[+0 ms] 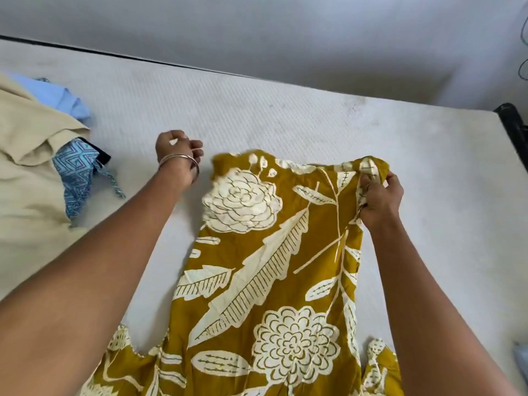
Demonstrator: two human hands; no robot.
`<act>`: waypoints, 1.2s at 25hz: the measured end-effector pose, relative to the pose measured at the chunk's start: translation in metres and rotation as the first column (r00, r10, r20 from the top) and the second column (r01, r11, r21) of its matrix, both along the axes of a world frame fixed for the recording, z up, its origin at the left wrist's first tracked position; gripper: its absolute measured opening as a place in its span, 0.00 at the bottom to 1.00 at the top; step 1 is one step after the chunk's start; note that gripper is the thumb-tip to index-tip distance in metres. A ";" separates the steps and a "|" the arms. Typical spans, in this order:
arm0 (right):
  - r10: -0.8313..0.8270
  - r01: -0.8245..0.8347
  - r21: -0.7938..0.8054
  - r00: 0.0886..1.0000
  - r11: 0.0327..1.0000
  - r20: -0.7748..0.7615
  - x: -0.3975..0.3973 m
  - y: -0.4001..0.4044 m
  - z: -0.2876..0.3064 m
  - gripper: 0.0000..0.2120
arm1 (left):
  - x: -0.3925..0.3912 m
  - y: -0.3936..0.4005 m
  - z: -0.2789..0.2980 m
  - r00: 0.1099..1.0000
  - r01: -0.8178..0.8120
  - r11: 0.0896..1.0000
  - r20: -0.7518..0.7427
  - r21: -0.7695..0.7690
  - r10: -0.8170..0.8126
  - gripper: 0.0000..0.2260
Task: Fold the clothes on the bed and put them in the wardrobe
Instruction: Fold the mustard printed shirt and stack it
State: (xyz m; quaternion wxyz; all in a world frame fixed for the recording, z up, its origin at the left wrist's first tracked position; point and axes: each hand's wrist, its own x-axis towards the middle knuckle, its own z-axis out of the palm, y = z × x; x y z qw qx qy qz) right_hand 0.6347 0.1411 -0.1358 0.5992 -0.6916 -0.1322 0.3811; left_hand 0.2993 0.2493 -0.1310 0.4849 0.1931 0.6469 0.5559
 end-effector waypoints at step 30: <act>0.197 -0.230 -0.232 0.967 0.945 -0.159 -0.004 -0.028 -0.037 0.19 | -0.003 -0.008 -0.065 0.836 0.393 0.901 -0.336 -0.183 -0.433 0.27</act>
